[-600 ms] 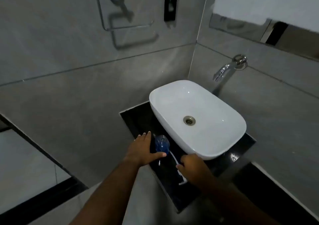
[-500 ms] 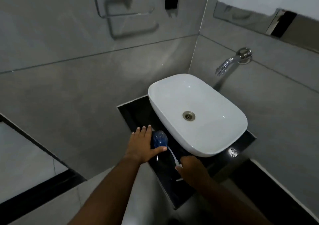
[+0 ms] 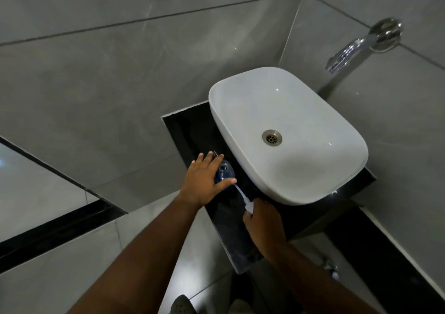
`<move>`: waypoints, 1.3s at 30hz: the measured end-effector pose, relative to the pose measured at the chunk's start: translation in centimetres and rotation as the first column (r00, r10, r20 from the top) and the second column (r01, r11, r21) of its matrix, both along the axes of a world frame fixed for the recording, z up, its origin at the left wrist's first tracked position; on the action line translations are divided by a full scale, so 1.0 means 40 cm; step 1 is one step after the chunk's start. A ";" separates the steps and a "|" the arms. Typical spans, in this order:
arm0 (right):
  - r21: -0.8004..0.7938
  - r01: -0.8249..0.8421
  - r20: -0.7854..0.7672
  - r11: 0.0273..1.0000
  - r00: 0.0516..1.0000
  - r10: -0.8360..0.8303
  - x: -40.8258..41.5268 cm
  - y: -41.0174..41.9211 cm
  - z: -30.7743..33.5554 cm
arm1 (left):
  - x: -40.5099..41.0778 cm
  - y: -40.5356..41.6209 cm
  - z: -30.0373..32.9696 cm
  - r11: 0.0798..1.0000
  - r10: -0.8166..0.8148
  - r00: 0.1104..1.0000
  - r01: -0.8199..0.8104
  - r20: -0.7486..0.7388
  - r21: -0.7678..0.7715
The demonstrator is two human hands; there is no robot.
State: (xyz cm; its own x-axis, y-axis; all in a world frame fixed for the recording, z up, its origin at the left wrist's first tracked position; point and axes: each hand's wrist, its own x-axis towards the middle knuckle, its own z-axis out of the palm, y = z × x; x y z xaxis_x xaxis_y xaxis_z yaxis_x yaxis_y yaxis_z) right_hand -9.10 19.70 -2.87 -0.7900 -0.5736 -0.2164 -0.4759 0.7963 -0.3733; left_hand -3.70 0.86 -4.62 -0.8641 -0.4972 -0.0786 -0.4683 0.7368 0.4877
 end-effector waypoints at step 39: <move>0.038 -0.553 0.016 0.832 0.833 0.553 -0.168 -0.265 0.252 | -0.032 -0.065 -0.048 0.955 -0.160 0.987 0.150 -0.020 -0.255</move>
